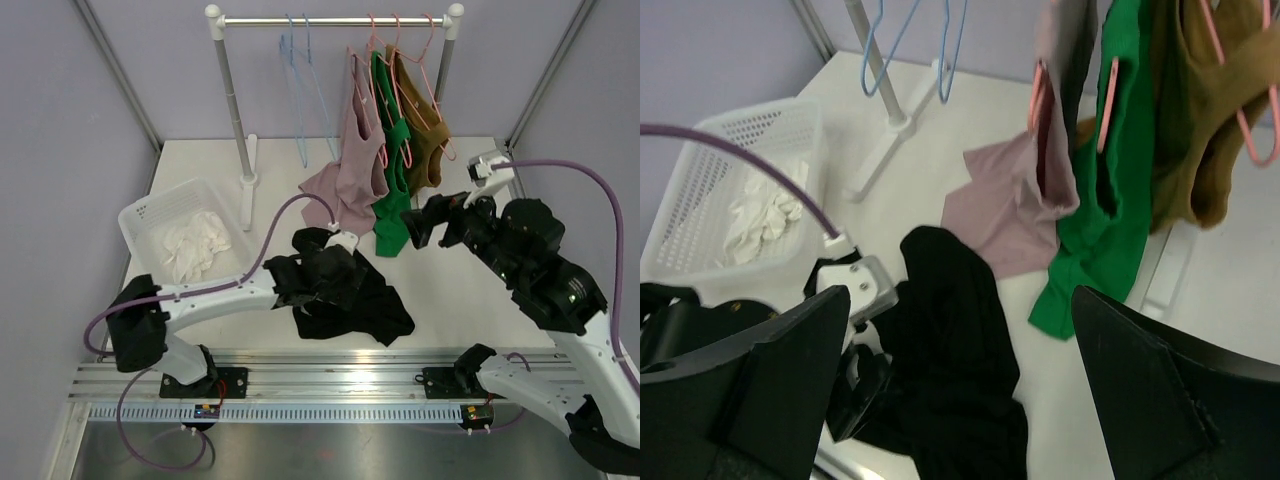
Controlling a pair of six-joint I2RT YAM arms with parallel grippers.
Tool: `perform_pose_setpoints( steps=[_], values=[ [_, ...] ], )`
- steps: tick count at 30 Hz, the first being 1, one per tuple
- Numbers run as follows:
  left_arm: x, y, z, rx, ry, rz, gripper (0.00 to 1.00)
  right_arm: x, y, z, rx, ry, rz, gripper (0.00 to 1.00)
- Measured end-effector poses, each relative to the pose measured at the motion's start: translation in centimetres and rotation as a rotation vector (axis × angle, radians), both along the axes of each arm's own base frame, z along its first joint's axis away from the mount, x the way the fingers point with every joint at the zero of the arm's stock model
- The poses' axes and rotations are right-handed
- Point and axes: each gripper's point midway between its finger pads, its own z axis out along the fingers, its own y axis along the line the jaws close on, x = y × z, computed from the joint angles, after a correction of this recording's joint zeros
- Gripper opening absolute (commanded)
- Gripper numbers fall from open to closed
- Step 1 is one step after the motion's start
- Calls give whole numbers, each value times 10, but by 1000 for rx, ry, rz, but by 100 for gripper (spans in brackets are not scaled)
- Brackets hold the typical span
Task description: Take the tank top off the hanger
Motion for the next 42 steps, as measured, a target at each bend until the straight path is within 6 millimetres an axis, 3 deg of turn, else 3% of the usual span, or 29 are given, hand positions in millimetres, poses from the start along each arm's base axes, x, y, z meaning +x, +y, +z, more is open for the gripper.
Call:
perform_pose_setpoints(
  steps=[5,9,11,12,15,18,21,23,25,32,35,38,42],
  values=[
    [-2,-26,-45,49,72,-41,99,-30,-19,-46,40,54,-9,100],
    [-9,-40,-79,64,141,-65,98,-46,-29,-49,81,48,-11,99],
    [-12,-47,-94,63,171,-72,81,-47,-29,-48,93,50,-8,99],
    [-13,-49,-101,61,185,-71,52,-48,-28,-48,95,53,-4,99],
    [-12,-63,-102,13,191,-75,4,-49,-25,-53,96,70,9,99],
    [-13,-66,-99,-2,188,-73,0,-49,-25,-55,96,77,11,99],
    [-15,-54,-91,15,179,-52,0,-50,-26,-55,98,73,11,99],
    [-15,-38,-73,33,149,-23,0,-52,-27,-53,103,66,10,99],
    [-10,-23,-43,22,91,12,0,-53,-28,-52,106,61,9,99],
    [17,38,121,-165,-187,190,0,-53,-30,-51,108,56,1,99],
    [35,79,169,-210,-270,311,0,-52,-30,-51,107,57,1,100],
    [52,134,196,-189,-325,453,0,-52,-29,-51,107,57,1,100],
    [65,200,208,-122,-357,618,0,-49,-27,-49,110,53,1,100]
  ],
)
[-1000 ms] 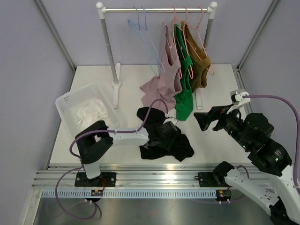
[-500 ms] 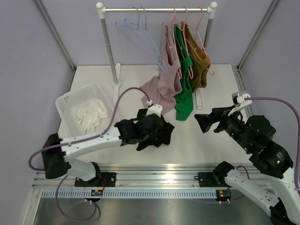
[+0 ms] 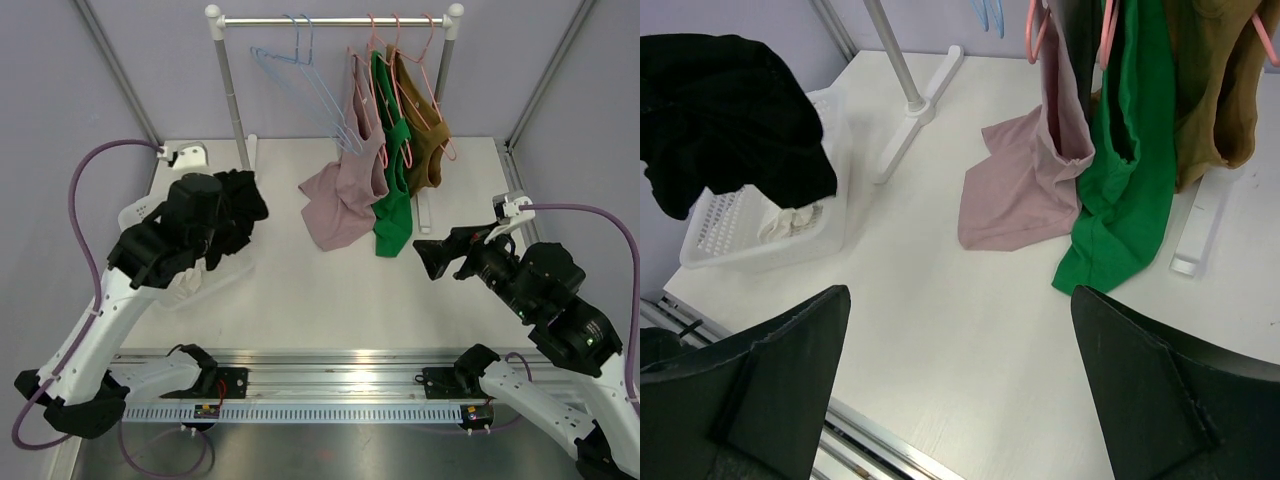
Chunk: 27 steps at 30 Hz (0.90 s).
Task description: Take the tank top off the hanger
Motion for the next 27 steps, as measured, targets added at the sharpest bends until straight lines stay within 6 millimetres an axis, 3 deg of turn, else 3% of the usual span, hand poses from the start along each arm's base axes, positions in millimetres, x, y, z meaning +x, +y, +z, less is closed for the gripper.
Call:
perform_pose_setpoints(
  steps=[5,9,10,11,12,13,14,15,19,23,27],
  values=[
    [8,61,4,37,25,159,0,4,3,0,-1,1,0,100],
    [12,99,-8,35,70,254,0,8,6,1,-1,1,0,99],
    [14,104,-14,30,87,259,8,9,7,1,-1,1,0,100],
    [15,109,-21,25,104,269,38,10,7,1,-2,1,0,99],
    [15,113,-28,29,126,274,58,11,8,1,-2,2,-1,99],
    [17,114,-37,31,153,272,67,14,9,0,-6,6,-8,99],
    [19,116,-46,31,175,274,87,19,10,-1,-14,15,-17,100],
    [20,117,-55,34,200,271,99,23,11,0,-24,25,-28,100],
    [19,118,-71,18,241,275,99,57,25,12,-69,65,-81,96],
    [11,112,-62,-18,174,235,99,103,47,26,-125,84,-127,86],
    [-14,93,-57,-95,50,120,99,151,69,28,-198,100,-165,81]
  ],
)
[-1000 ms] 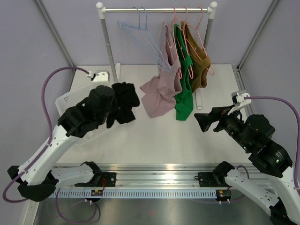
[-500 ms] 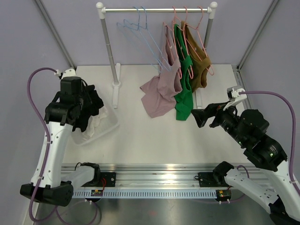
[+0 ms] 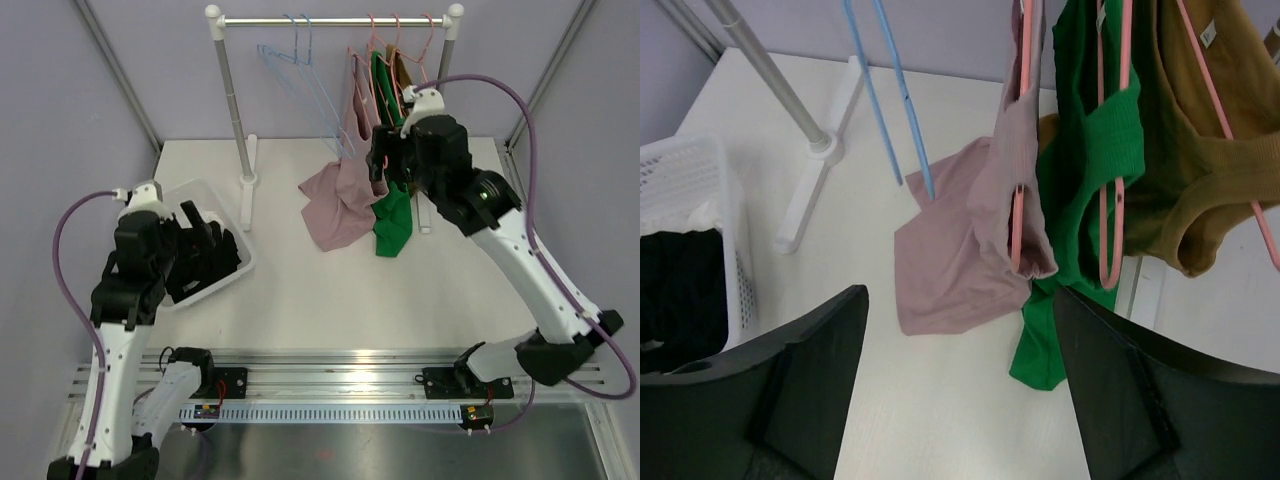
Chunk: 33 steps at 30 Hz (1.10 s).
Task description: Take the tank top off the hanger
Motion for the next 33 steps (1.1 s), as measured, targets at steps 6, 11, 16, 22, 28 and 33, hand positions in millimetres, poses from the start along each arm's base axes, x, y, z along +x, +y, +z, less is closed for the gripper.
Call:
perform_pose_setpoints(
  steps=[6,11,16,22,28,33],
  values=[
    [-32,-6,-18,-23,-123,-55,99,81,13,9,-37,5,-59,77],
    [-31,-12,-28,-34,-108,-87,99,132,11,14,-54,2,-79,67],
    [-27,-18,-26,-47,-116,-115,99,167,19,12,-61,-15,-67,57],
    [-26,-24,-23,-61,-131,-149,99,183,28,-18,-108,24,-42,25],
    [-25,-28,-21,-70,-138,-173,99,189,31,-26,-120,30,-34,0],
    [-25,-32,-21,-76,-142,-189,99,189,32,-24,-118,25,-32,0]
  ],
)
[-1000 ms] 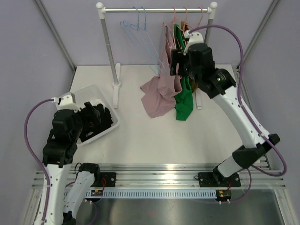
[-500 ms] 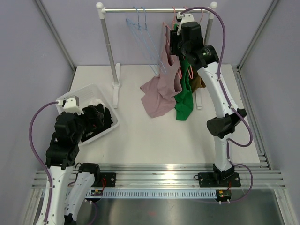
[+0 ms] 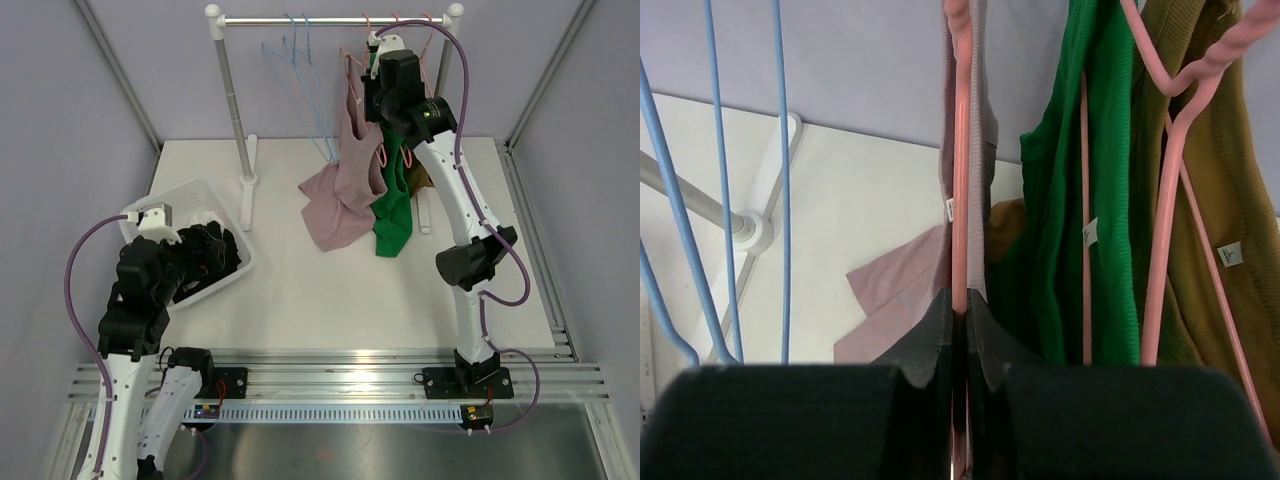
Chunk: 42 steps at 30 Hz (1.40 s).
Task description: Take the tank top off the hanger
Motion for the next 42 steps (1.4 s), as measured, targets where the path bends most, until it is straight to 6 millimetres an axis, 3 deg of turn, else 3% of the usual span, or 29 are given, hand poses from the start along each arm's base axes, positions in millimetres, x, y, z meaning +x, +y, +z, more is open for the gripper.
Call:
perform_pose_setpoints(
  steps=[5,14,17,20,25,30,36,42],
  values=[
    [0,-1,-3,-2,7,-7,99,-6,0,11,20,-13,13,0],
    [1,-4,-4,-6,9,-20,99,-44,-11,81,98,-128,44,0],
    [0,-6,-3,-10,9,-31,99,-58,-15,96,116,-147,55,0],
    [0,-11,-2,-22,6,-56,99,-78,-20,97,128,-128,77,0],
    [2,-29,4,-76,17,-123,99,-126,-29,77,125,-58,114,0],
    [3,-81,37,-126,-17,-305,99,-195,-39,66,143,-23,180,0],
    [-5,-168,88,-152,-116,-535,99,-290,-67,42,202,6,273,0],
    [-11,-246,101,-125,-171,-672,99,-362,-93,17,266,38,326,0]
  ],
)
